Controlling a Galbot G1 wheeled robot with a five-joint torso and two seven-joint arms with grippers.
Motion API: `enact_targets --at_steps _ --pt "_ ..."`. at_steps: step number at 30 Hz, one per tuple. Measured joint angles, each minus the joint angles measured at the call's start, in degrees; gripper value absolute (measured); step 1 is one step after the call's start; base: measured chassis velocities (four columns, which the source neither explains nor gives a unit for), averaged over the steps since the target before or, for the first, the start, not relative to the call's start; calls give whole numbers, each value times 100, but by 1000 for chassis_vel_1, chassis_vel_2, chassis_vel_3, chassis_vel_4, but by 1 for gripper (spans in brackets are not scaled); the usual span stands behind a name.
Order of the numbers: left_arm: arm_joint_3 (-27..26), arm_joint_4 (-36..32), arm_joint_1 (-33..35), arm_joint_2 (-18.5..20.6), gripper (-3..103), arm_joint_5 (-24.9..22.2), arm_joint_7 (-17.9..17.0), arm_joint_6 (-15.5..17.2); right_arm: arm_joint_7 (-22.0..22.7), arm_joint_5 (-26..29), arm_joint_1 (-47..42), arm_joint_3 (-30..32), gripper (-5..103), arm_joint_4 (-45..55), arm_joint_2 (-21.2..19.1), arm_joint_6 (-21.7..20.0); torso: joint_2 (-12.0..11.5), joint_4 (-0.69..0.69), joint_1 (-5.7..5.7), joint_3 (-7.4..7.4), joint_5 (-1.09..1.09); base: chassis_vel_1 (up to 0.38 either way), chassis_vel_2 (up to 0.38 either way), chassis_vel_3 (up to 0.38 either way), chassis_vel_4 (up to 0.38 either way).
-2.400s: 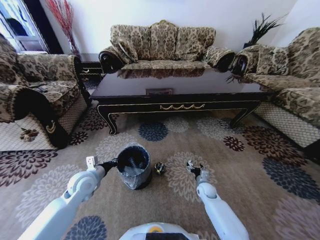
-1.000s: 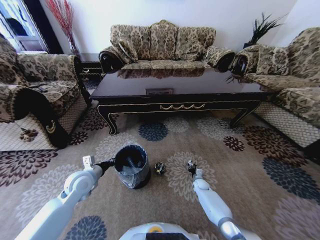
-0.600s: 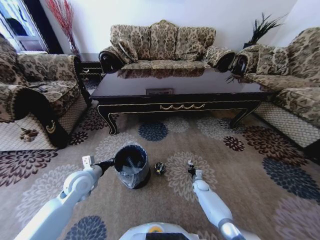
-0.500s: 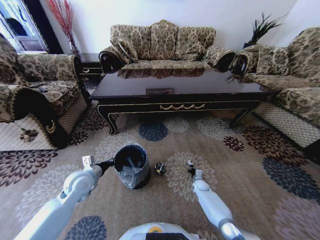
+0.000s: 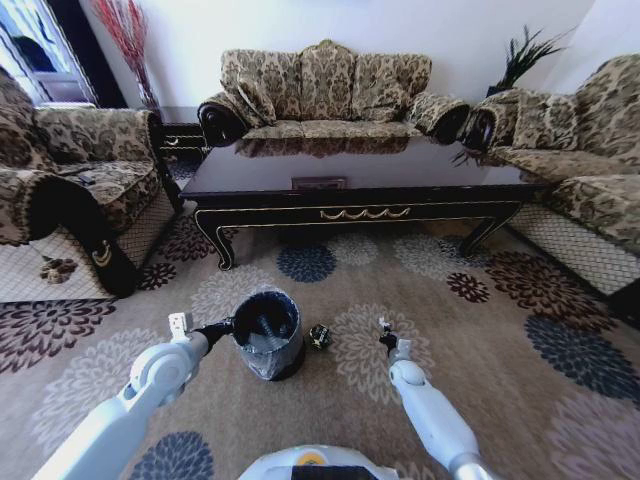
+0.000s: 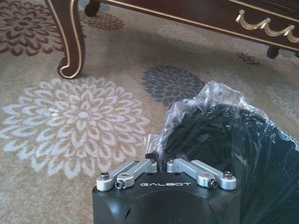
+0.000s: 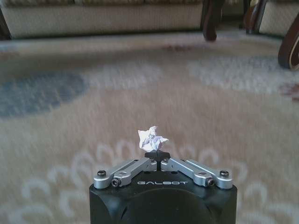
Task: Move to the front of the table and pick up the trash from the floor, then place it into the trash bin.
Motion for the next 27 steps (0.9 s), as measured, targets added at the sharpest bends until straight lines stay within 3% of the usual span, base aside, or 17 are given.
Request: enact_targets --at_steps 10,27 --pt "375 -77 -109 162 3 38 22 37 243 152 -775 155 0 1964 -378 -182 0 1 0 0 0 0 0 0 0" --pt "646 -245 -17 18 3 416 9 55 372 357 -1897 142 0 4361 -1149 -542 0 1 0 0 0 0 0 0 0"
